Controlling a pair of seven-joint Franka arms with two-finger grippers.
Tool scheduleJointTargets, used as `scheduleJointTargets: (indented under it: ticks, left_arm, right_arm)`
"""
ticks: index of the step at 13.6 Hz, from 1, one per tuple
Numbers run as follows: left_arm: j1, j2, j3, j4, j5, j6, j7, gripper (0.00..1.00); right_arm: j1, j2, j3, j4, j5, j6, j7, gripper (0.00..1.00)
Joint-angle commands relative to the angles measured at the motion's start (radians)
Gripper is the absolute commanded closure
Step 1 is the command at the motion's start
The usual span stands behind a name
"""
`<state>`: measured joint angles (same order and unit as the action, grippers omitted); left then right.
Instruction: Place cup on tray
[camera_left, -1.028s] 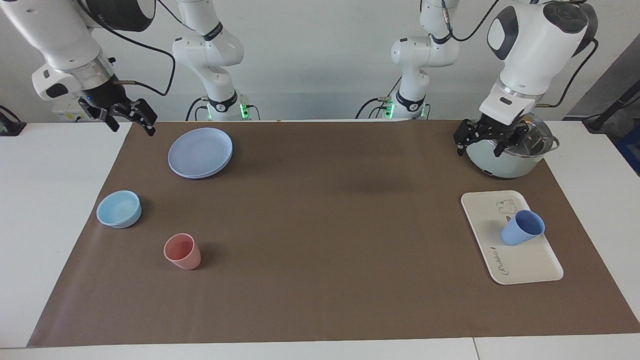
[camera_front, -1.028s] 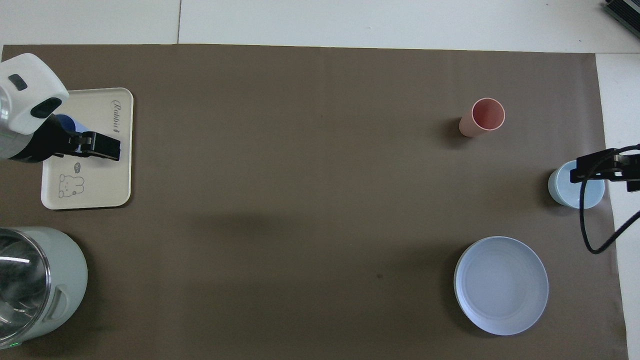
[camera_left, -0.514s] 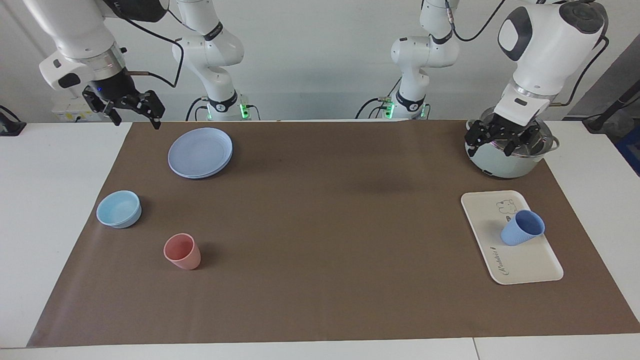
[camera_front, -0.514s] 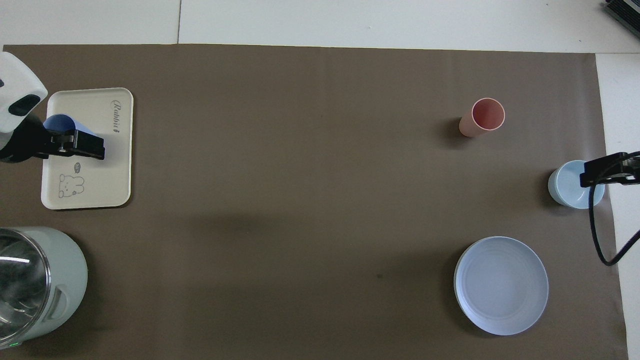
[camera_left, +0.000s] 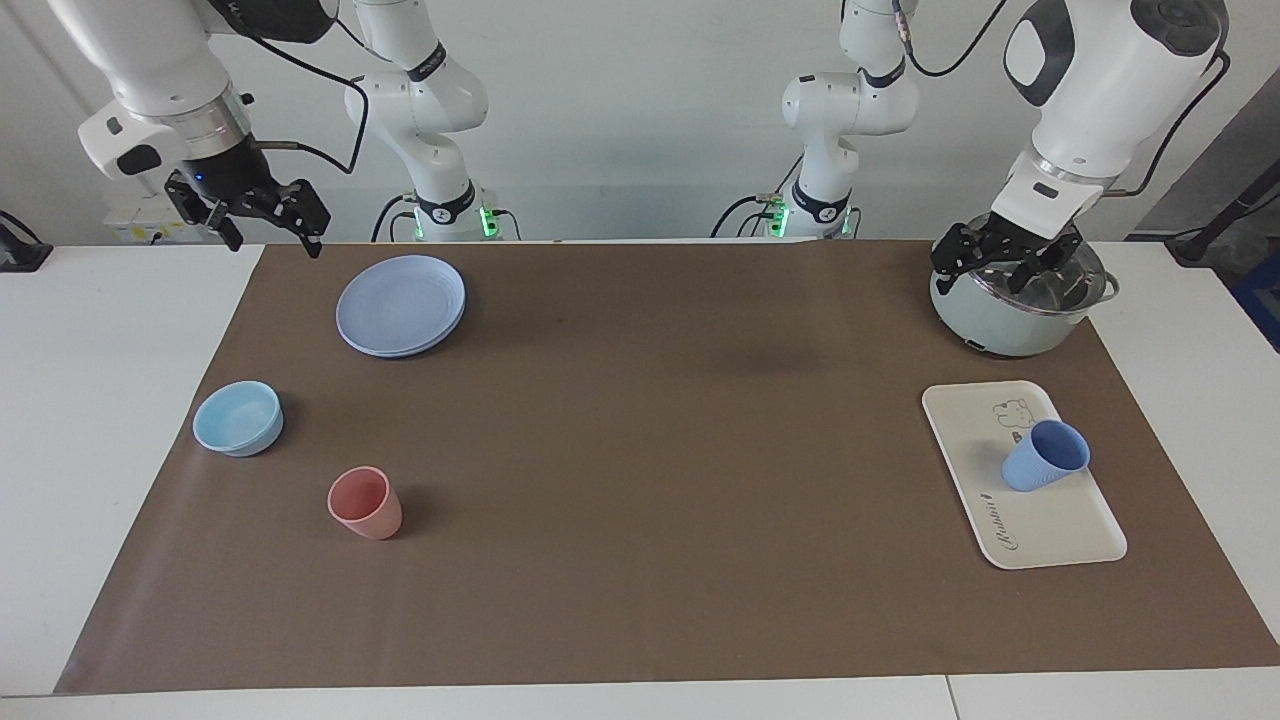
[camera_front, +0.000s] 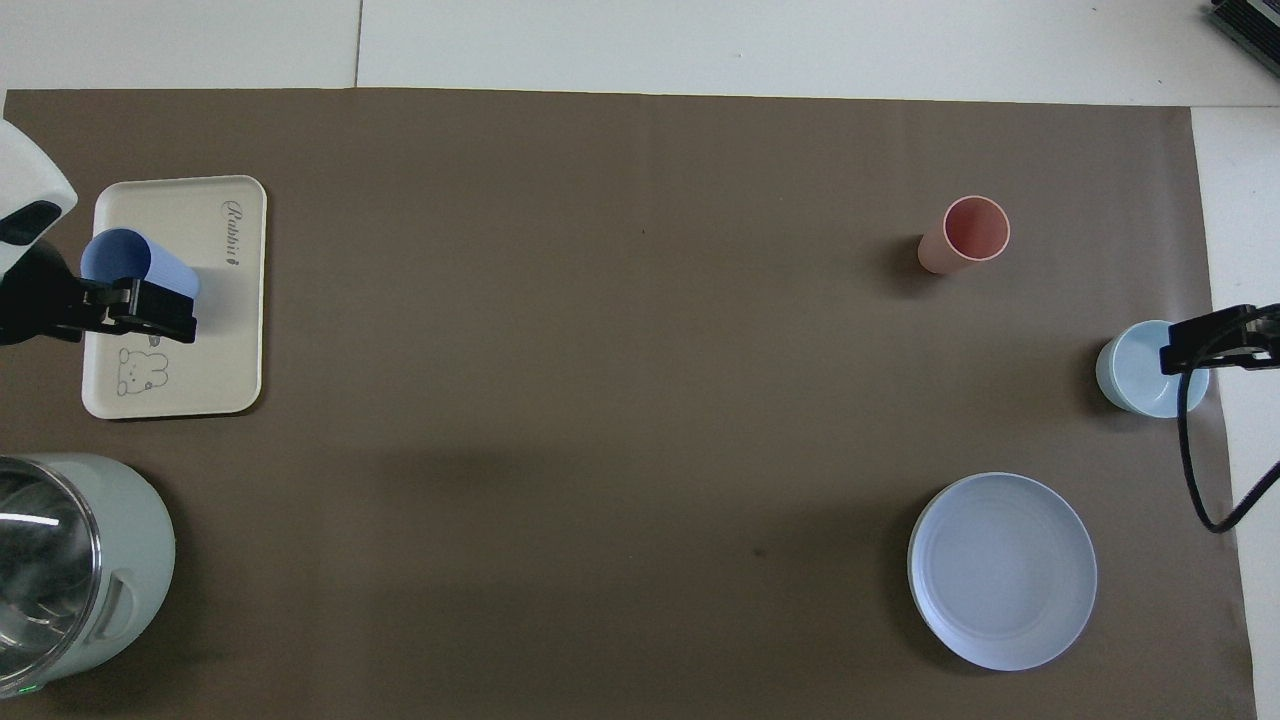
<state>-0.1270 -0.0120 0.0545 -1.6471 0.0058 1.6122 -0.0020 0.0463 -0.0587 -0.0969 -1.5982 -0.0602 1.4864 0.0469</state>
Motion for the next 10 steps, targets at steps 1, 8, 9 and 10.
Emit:
scheduleJointTargets:
  ticks: [1,8,9,10]
  left_arm:
    - [-0.010,-0.016,0.016,-0.007,-0.003,-0.014,-0.007,0.00]
    - [-0.010,-0.016,0.016,-0.010,-0.003,-0.006,-0.006,0.00]
    - [-0.010,-0.016,0.016,-0.010,-0.003,-0.005,-0.006,0.00]
    - [-0.010,-0.016,0.016,-0.010,-0.001,-0.005,-0.004,0.00]
  right_arm:
    - [-0.008,-0.007,0.002,0.004,0.013,-0.011,-0.030,0.00]
    - [-0.005,-0.007,0.002,0.004,0.014,-0.014,-0.025,0.00]
    - [-0.005,-0.007,0.003,0.004,0.014,-0.014,-0.027,0.00]
    - [-0.005,-0.007,0.002,0.004,0.014,-0.015,-0.032,0.00]
